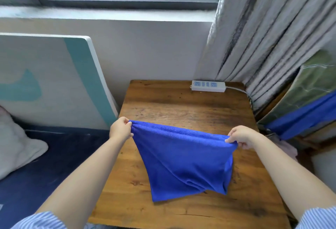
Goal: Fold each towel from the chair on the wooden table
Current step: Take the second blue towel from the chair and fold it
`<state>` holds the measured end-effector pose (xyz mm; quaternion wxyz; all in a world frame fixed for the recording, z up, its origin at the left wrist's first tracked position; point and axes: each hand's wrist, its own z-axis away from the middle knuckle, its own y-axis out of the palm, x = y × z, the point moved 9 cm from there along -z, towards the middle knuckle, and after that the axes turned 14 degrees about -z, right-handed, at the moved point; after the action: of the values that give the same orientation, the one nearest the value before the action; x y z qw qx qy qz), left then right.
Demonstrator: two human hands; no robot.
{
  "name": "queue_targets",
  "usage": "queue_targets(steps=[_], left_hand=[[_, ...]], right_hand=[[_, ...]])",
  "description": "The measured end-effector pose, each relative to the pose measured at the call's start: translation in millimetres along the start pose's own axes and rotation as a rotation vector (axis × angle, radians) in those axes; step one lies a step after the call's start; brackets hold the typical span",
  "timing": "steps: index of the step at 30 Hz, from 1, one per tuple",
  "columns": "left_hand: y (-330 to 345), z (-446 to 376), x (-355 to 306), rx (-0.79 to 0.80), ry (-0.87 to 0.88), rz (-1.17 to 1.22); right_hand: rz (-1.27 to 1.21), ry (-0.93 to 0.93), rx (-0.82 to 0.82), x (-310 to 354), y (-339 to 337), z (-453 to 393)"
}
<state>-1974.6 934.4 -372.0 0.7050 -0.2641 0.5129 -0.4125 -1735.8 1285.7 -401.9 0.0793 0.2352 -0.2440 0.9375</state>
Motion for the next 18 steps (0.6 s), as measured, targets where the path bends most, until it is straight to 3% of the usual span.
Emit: queue_targets(steps=[3, 6, 8, 12, 18], left_hand=[[-7, -3, -14, 0.001, 0.06, -0.097], [-32, -11, -46, -0.099, 0.118, -0.184], [-61, -21, -74, -0.186, 0.14, -0.119], [-127, -35, -135, -0.329, 0.215, 0.055], [-207, -34, -200, -0.498, 0.365, 0.099]], right_hand=[[-0.125, -0.168, -0.14, 33, -13, 4], [-0.379, -0.458, -0.259, 93, -31, 19], [-0.443, -0.622, -0.342, 137, -46, 38], [-0.155, -0.897, -0.58, 227, -70, 92], [0.063, -1.081, -0.765, 308, -78, 167]])
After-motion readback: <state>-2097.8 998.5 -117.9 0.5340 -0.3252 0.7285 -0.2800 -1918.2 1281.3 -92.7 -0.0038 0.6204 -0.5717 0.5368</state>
